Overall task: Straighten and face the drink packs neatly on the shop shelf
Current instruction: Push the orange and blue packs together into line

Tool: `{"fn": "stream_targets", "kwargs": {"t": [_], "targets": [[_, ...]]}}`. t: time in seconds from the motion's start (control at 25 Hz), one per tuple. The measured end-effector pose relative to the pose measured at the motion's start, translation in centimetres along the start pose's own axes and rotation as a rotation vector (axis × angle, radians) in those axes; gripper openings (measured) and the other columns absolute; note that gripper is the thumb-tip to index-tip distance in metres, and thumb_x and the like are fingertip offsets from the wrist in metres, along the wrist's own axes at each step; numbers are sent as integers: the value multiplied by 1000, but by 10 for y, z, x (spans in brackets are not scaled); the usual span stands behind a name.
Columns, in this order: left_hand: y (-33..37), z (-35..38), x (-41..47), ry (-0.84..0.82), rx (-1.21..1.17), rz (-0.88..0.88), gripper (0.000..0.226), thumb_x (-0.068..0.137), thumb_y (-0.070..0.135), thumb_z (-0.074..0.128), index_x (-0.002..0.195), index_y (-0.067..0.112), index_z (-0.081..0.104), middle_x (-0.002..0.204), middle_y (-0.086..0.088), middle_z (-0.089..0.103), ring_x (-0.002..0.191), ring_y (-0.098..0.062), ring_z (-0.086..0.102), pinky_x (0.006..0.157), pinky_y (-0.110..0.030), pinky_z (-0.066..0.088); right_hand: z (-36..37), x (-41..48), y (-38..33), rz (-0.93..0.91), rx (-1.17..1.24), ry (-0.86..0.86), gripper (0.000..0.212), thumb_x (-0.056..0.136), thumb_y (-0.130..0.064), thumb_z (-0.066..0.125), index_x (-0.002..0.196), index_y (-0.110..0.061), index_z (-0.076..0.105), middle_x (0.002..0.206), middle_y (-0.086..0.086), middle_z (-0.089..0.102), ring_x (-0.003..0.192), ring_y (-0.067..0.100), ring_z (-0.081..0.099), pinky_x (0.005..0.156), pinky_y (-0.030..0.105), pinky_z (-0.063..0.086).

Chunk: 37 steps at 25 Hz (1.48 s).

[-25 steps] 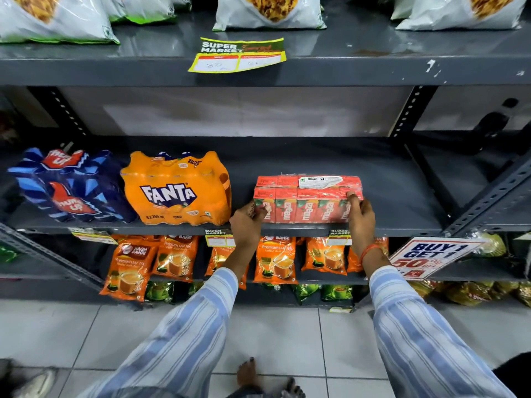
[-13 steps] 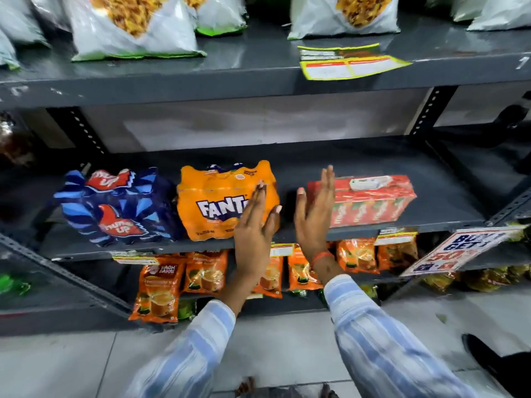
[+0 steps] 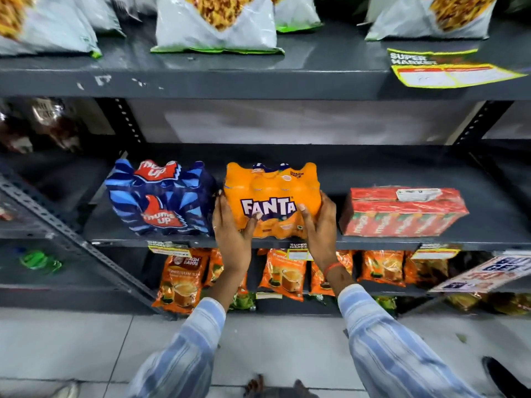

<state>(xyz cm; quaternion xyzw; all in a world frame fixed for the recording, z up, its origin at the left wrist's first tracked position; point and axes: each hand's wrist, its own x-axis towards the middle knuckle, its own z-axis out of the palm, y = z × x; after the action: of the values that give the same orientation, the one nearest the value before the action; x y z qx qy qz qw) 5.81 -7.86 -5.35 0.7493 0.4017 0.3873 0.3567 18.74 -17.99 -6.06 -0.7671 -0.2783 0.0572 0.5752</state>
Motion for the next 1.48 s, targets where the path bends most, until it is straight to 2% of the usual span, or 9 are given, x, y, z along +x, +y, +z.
{"fn": "stream_targets", "kwargs": {"t": [0.08, 0.2, 0.48, 0.72, 0.92, 1.04, 1.12, 1.32, 1.48], "targets": [[1, 3, -1, 0, 18, -9, 79, 83, 28, 65, 144, 6, 20, 152, -19, 26, 141, -32, 25, 111, -41, 30, -4, 2, 0, 18, 9, -5, 52, 93, -32, 54, 138, -11, 36, 134, 11, 44, 120, 10, 42, 100, 29, 41], [12, 11, -6, -38, 21, 6, 80, 83, 31, 64, 145, 6, 19, 153, -19, 25, 141, -32, 25, 111, -38, 28, -17, 5, 9, 24, 61, 14, 51, 93, -34, 53, 137, -15, 37, 134, 9, 44, 122, 13, 44, 102, 35, 43], [20, 27, -8, -26, 36, 27, 79, 82, 31, 65, 143, 4, 23, 151, -21, 28, 139, -34, 29, 110, -45, 35, -33, 9, 15, 68, 62, 2, 53, 92, -42, 51, 138, -20, 34, 138, 8, 44, 127, 22, 45, 103, 45, 46], [17, 28, -6, -4, 37, 21, 81, 81, 32, 68, 144, 7, 23, 150, -19, 29, 138, -32, 31, 108, -51, 39, -34, 7, 10, 75, 48, 9, 60, 88, -48, 49, 137, -15, 36, 137, 9, 45, 128, 23, 45, 102, 38, 46], [15, 24, -3, -5, 57, 29, 91, 76, 60, 52, 144, 8, 23, 150, -19, 30, 137, -32, 32, 106, -38, 35, -28, 7, 9, 55, 25, 11, 56, 91, -38, 53, 137, -11, 37, 136, 11, 44, 127, 22, 45, 102, 41, 46], [12, 22, -5, -23, 72, 33, 97, 72, 71, 41, 144, 9, 22, 150, -19, 29, 137, -32, 32, 104, -36, 34, -29, 8, 12, 67, 24, 5, 65, 87, -52, 48, 138, -14, 36, 137, 10, 43, 127, 22, 45, 102, 45, 47], [14, 21, -5, -63, 84, 33, 95, 74, 68, 43, 145, 10, 18, 153, -17, 26, 140, -31, 27, 107, -41, 34, -27, 5, 10, 82, 18, 35, 75, 83, -60, 44, 140, -14, 32, 141, 11, 40, 131, 23, 41, 104, 48, 44], [2, -12, 5, 21, 252, 209, 75, 90, 49, 40, 145, 6, 12, 156, -15, 14, 144, -17, 5, 120, -31, 7, 29, -13, -55, -233, -186, 299, 69, 95, -40, 41, 148, -3, 14, 157, 17, 17, 147, 25, 13, 119, 45, 20], [-29, -73, 35, 166, 233, 190, 82, 89, 43, 52, 145, 4, 7, 156, -18, 9, 146, -28, 7, 120, -36, 7, 106, -29, -102, -385, -67, 160, 58, 98, -30, 36, 146, -3, 19, 155, 18, 24, 146, 23, 17, 120, 35, 20]]}}
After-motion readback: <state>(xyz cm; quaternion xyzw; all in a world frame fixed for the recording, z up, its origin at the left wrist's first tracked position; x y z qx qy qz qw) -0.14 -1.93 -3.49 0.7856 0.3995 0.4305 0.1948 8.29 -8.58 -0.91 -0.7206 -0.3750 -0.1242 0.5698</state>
